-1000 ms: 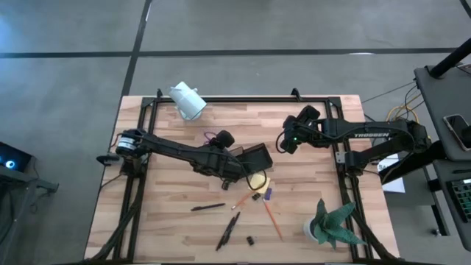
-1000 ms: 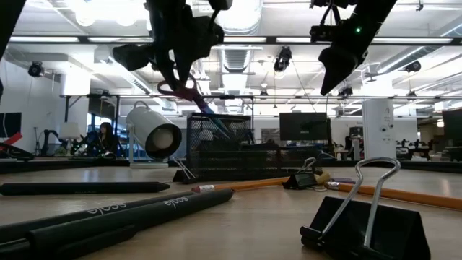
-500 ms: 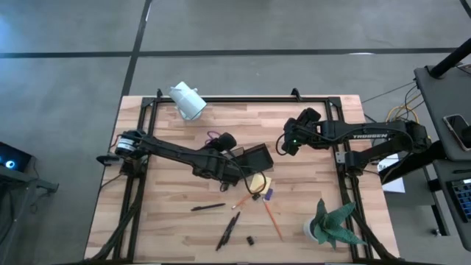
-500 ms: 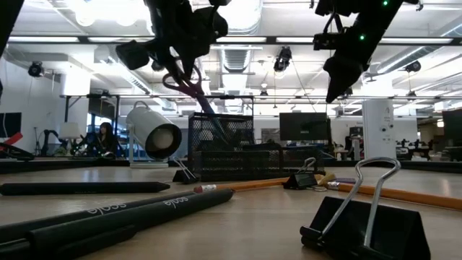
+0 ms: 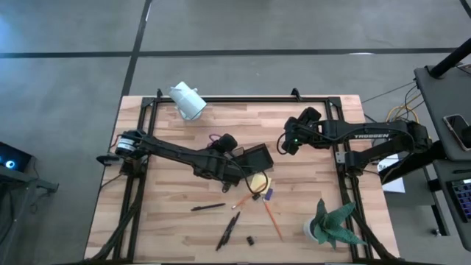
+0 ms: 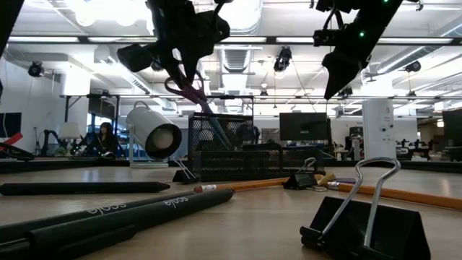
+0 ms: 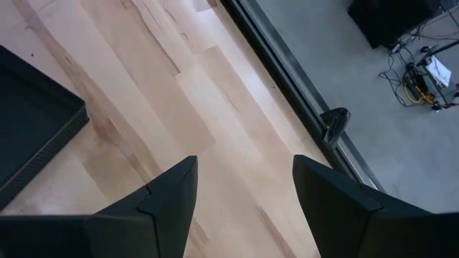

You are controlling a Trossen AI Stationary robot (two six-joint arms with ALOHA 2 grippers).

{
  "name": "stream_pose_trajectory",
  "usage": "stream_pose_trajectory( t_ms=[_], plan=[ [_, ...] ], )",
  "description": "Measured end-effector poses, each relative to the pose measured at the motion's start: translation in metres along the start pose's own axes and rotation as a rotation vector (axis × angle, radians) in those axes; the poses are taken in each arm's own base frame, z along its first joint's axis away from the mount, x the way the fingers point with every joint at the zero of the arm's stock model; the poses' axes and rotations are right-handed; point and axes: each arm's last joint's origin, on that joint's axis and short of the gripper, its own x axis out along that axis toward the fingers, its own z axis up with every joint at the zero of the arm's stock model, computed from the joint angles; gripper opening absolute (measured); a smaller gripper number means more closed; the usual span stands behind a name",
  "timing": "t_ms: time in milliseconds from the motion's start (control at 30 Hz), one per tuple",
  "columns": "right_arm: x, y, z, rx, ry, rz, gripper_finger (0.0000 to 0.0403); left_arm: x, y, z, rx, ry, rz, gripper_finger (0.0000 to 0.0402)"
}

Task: Pick and place office supplies into organizer
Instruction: Put the purple scissors into the black desk organizer

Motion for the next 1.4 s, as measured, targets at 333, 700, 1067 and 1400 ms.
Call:
stream_pose_trajectory(
  t_ms=[333, 700, 1067, 1400],
  plan=[
    [0.000, 0.000, 0.000, -0.007, -0.002, 0.001, 0.0221, 0.002, 0.001, 0.005, -0.046, -0.029, 0.012, 0.0130],
    [0.000, 0.000, 0.001, -0.008, -0.004, 0.001, 0.0221, -0.009, 0.000, 0.006, -0.083, -0.054, 0.025, 0.0224],
    [0.000, -0.002, 0.001, -0.057, -0.017, -0.047, 0.0221, -0.014, 0.000, 0.006, -0.083, -0.060, 0.046, 0.0226],
    [-0.003, -0.002, 0.001, -0.045, -0.018, 0.004, 0.0221, -0.036, 0.025, -0.006, -0.251, -0.086, 0.153, 0.0226]
  ],
)
